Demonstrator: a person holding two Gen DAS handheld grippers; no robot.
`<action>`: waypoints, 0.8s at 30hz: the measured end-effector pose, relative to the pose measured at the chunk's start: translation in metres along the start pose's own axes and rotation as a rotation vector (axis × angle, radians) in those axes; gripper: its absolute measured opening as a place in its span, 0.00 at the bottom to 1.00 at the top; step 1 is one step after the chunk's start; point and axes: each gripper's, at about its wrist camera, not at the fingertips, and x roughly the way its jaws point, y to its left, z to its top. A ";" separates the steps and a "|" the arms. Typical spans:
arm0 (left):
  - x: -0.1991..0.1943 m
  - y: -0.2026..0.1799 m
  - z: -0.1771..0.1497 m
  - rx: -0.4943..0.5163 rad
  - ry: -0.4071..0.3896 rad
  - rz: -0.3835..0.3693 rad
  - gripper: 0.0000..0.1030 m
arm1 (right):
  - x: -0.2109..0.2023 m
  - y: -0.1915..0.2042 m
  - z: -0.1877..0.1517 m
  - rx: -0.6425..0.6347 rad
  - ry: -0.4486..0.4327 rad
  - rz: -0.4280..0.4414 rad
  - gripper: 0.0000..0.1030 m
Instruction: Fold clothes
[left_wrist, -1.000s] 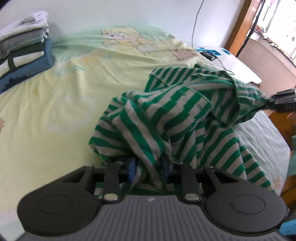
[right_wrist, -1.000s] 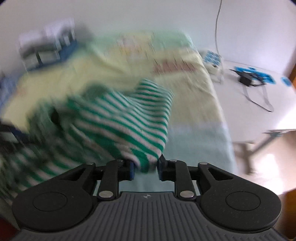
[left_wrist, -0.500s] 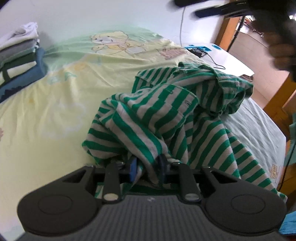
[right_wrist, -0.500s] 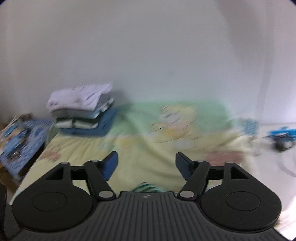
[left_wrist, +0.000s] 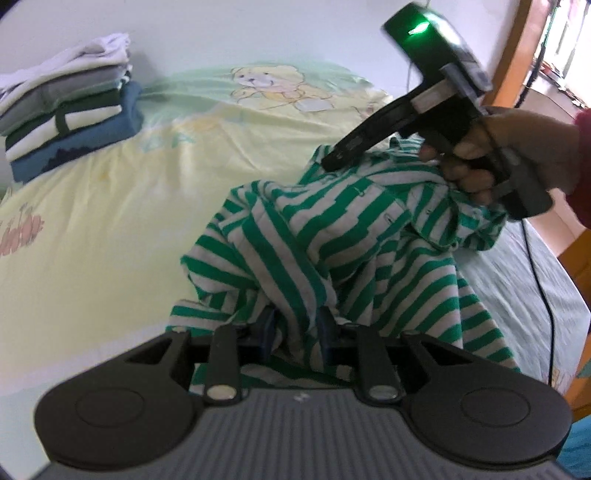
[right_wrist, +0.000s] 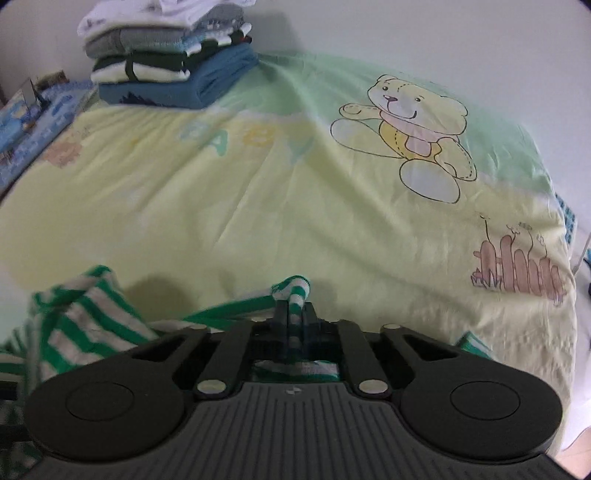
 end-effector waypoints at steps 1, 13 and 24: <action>-0.001 0.000 0.002 0.000 -0.007 0.010 0.18 | -0.008 0.000 0.000 0.007 -0.018 0.015 0.06; -0.038 0.056 0.044 -0.120 -0.170 0.094 0.28 | -0.135 0.005 0.063 0.043 -0.640 0.076 0.06; 0.001 0.079 0.041 -0.108 -0.092 0.103 0.65 | -0.067 0.032 -0.012 -0.225 -0.157 0.120 0.30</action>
